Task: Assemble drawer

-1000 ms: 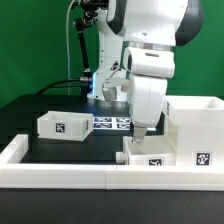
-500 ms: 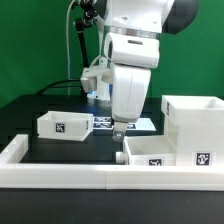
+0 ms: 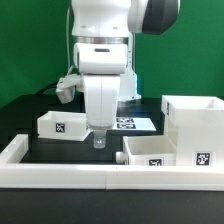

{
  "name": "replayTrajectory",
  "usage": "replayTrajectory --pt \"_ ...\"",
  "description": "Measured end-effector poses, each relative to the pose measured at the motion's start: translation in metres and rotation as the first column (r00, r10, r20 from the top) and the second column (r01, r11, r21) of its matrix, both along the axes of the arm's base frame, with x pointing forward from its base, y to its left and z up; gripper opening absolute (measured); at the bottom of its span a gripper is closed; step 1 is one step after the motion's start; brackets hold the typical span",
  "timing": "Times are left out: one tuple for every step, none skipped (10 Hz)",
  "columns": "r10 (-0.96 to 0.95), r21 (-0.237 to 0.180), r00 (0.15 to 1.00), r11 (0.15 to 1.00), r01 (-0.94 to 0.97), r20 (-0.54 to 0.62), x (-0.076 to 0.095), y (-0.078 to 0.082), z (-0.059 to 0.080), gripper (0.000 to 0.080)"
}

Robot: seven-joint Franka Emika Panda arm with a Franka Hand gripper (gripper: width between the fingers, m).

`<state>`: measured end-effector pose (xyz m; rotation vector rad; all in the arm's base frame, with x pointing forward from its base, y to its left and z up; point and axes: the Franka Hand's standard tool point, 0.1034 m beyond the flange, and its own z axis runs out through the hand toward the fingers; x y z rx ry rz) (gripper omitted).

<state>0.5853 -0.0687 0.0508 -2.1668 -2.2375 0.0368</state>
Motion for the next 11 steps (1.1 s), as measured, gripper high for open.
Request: replayTrajectory --pt "0.02 0.035 1.0 0.999 -0.02 -0.007 -0.001 -0.001 -0.005 0.0649" --pt "0.027 0.054 1.0 0.998 -0.026 -0.011 -0.002 0.0 -0.009 0.0649" --pt "0.052 0.092 0.999 0.995 -0.05 -0.016 -0.002 0.0 -0.014 0.0649" --pt "0.059 0.129 0.998 0.99 -0.055 -0.025 -0.001 0.002 -0.017 0.0649" --pt "0.059 0.147 0.998 0.988 -0.055 -0.029 0.003 0.006 -0.021 0.0649" --pt "0.071 0.153 0.997 0.986 -0.066 -0.03 0.006 0.016 -0.024 0.0649" --pt "0.071 0.158 0.997 0.985 -0.065 -0.03 0.008 0.025 -0.025 0.0649" --pt "0.062 0.158 0.998 0.986 -0.057 -0.025 0.01 0.031 -0.026 0.0649" --pt "0.058 0.153 0.998 0.987 -0.056 -0.006 0.011 0.029 -0.027 0.0649" --pt "0.055 0.153 0.998 0.987 -0.054 -0.007 0.01 0.028 -0.027 0.0649" --pt "0.052 0.149 0.999 0.987 -0.053 0.011 0.013 0.027 -0.027 0.0649"
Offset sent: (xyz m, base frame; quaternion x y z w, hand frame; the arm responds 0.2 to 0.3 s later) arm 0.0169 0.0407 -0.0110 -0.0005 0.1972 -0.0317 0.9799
